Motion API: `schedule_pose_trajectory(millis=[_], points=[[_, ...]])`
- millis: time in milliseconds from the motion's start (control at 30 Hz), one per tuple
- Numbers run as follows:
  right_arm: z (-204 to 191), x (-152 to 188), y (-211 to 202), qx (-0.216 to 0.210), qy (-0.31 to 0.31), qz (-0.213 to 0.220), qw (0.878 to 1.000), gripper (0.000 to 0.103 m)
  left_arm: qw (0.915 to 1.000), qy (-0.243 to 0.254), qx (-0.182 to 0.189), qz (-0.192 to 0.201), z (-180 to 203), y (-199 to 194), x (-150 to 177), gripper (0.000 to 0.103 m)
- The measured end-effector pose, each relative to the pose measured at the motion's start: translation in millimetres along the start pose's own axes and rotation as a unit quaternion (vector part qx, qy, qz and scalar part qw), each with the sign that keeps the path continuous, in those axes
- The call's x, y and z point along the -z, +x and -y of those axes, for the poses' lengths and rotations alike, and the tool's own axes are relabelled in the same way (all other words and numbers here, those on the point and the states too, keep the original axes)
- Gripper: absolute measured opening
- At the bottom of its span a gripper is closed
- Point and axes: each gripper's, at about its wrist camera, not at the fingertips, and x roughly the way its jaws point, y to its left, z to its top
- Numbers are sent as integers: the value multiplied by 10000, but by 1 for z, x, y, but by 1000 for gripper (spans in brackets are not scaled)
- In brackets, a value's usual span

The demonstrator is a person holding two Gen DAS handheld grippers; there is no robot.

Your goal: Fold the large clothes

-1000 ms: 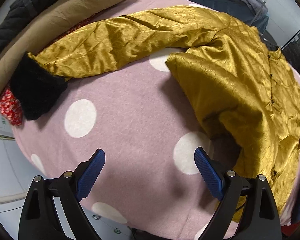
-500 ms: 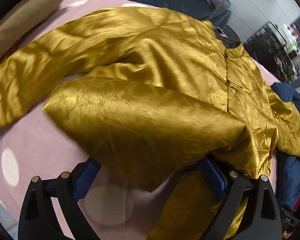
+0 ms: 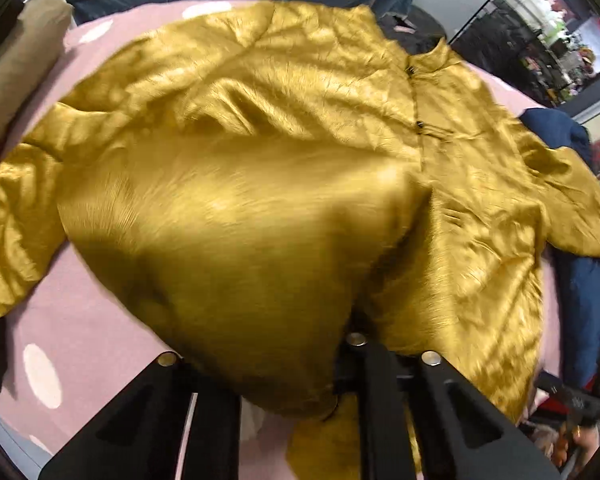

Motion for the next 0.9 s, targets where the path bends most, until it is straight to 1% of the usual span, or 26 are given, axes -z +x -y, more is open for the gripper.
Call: schedule_pose_trajectory(millis=[133,167,233,300,333,400,433,467,500,567,633,667,733,833,900], points=[[3,-2,10,-59,-3,-190,9998,81,9995,-282,-19,117,-29,-41,27,11],[3,-2,12,-52,-35,-240,9997,81,9991,-405,-101,90,-41,-50,38,11],[2,-2,19,-15,-137,-384,9992,81,9974,-664,-275,-58,-66,-63,64,11],[2,-2,25,25,-252,-507,9984,81,9951,-873,-378,-287,-82,-59,79,11],[1,-2,27,46,-326,-549,9979,81,9938,-942,-422,-412,-92,-56,93,13],[-2,-2,29,62,-464,-587,9972,83,9915,-1002,-533,-630,-105,-52,112,20],[-3,-2,30,91,-537,-612,9966,83,9900,-1041,-588,-748,-109,-47,119,28],[-5,-2,31,139,-635,-648,9958,83,9890,-1085,-642,-772,-111,-44,121,37],[-7,-2,32,170,-698,-669,9952,83,9878,-1155,-729,-751,-113,-43,123,42],[-12,-2,34,239,-833,-714,9937,83,9876,-1322,-635,-559,-118,-48,121,70],[-15,-1,32,279,-913,-707,9929,83,9882,-1434,-486,-235,-123,-56,116,82],[-14,0,30,317,-896,-663,9933,83,9882,-1449,-487,-129,-125,-58,114,87],[-9,1,25,370,-782,-544,9948,83,9876,-1456,-584,-81,-135,-57,111,89],[7,4,16,235,-453,-384,9980,83,9861,-1496,-681,-230,-148,-47,109,89],[17,6,17,23,-276,-445,9986,83,9851,-1590,-562,-325,-155,-37,108,89]])
